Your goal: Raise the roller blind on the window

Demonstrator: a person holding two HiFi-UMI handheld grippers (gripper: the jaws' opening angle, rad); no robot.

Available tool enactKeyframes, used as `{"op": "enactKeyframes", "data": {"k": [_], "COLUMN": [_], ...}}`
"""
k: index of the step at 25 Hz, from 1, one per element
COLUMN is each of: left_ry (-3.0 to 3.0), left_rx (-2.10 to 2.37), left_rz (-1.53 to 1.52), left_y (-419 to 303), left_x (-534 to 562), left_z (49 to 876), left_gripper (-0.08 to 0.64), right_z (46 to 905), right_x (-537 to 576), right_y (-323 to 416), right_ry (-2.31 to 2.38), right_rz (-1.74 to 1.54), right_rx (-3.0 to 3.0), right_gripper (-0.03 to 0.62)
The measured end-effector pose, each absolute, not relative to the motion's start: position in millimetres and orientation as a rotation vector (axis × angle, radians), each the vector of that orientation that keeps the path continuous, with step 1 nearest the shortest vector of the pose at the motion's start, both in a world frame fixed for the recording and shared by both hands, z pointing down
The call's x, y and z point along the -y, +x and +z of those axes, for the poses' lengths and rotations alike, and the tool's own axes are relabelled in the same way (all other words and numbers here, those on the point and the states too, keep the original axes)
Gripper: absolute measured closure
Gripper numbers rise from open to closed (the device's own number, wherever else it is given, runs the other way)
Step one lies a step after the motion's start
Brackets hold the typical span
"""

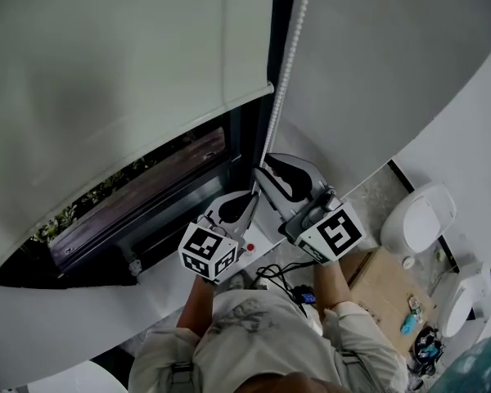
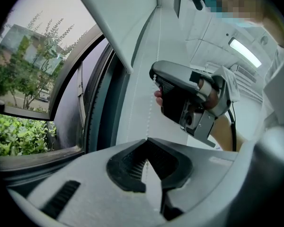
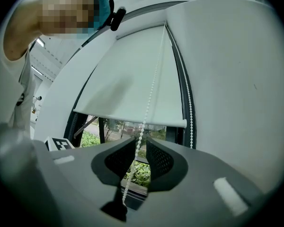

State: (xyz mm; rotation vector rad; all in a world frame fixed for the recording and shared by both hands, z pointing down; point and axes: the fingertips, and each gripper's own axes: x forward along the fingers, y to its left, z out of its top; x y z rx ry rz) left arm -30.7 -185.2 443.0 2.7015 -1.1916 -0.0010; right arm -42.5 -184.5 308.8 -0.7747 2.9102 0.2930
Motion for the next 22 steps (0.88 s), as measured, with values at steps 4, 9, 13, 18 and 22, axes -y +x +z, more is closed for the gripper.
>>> {"op": "enactKeyframes", "data": {"k": [4,9,13,18,22], "left_ry": [2.702,2.706,2.691,2.658,2.645], "left_rx": [1.19,1.193,1.194,1.187,1.184], "left_rz": [-0.007,-0.02,0.001,0.019,0.036], "left_y": [-28.9,-29.1,-30.0,-31.6,-29.8], "left_x": [184.7,184.9,185.1,185.9,186.5], "left_z": [443.0,442.3,451.6,468.3,475.6], "left_gripper": [0.546,0.548,0.546,0.546,0.546], "right_z": [305.4,305.1,314.0,330.4,337.8], "right_x": [185.4,182.5,184.0,185.8,185.2], "right_y": [-46.7,-47.1,-48.6,-48.2,-46.4], "right_ry": [-0.768,-0.769,-0.777,-0.792,-0.821], "right_rz": [0.303,0.283,0.286,0.264,0.307], "right_rx": [-2.917,-2.901,-2.909,-2.913,-2.914], "right_gripper": [0.55,0.578,0.58,0.58,0.58]}}
